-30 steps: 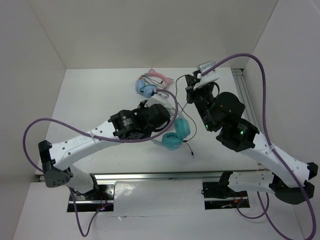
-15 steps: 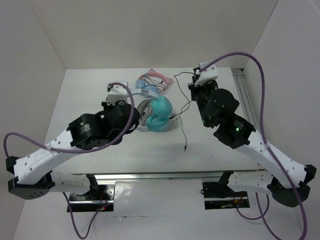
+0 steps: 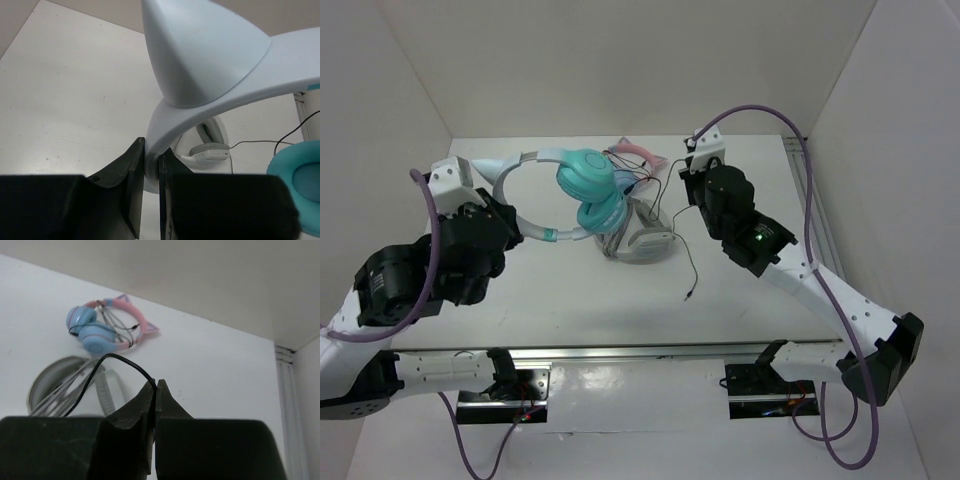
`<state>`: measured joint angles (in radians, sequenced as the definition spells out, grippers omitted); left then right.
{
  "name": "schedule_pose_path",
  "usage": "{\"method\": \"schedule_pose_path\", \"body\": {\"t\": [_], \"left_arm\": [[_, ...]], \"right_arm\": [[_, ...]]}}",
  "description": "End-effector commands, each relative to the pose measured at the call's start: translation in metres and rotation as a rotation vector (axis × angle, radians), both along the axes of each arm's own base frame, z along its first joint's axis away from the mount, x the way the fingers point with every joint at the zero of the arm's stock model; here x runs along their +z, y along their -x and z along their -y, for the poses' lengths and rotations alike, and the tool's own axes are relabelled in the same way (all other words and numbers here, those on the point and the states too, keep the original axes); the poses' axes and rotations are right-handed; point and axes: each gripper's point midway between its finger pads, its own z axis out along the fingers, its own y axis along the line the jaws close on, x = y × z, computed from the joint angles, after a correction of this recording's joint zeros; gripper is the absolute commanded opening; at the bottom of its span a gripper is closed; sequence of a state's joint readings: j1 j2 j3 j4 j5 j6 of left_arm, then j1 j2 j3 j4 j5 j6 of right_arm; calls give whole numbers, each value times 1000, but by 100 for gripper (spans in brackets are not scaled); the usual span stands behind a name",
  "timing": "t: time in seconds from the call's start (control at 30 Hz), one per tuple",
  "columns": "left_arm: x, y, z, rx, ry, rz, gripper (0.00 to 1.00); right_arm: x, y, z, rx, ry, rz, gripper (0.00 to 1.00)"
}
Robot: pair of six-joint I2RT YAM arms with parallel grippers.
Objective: Wrap the headphones
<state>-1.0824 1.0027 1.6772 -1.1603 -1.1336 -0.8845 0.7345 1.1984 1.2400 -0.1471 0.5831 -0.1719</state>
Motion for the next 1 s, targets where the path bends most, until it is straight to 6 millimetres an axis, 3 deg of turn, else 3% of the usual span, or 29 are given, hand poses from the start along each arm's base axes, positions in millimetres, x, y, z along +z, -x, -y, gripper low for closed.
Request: {"method": "schedule_pose_path", "body": {"t": [0.0,0.07,0.2,0.37,0.53,0.73,0.87,0.97], "left_arm": [[29,-4,-8,111,260,98,0],[37,-6,-12,146,370,125,0],[36,-13,-3,163,540,137,0],[11,-26,8,250,735,91,0],[-16,-41,16,312,741,32,0],[-31,-55,33,285,706,-21,0],[-35,-57,36,266,669,-41,0],[-33,-56,28,274,647,-32,0]], "right_arm": [[-15,12,-19,124,-80,-32,0],[-17,18,-31,179,-129,-32,0],[-44,40,-54,267,-171,-65,0],[-63,89,-77,273,-230,-40,0],[-87,116,-83,190,-207,-35,0],[-110,109,-79,-30,-87,-18,0],[-109,95,-76,-85,-31,-6,0],[-105,78,-67,-151,-4,-6,0]]}}
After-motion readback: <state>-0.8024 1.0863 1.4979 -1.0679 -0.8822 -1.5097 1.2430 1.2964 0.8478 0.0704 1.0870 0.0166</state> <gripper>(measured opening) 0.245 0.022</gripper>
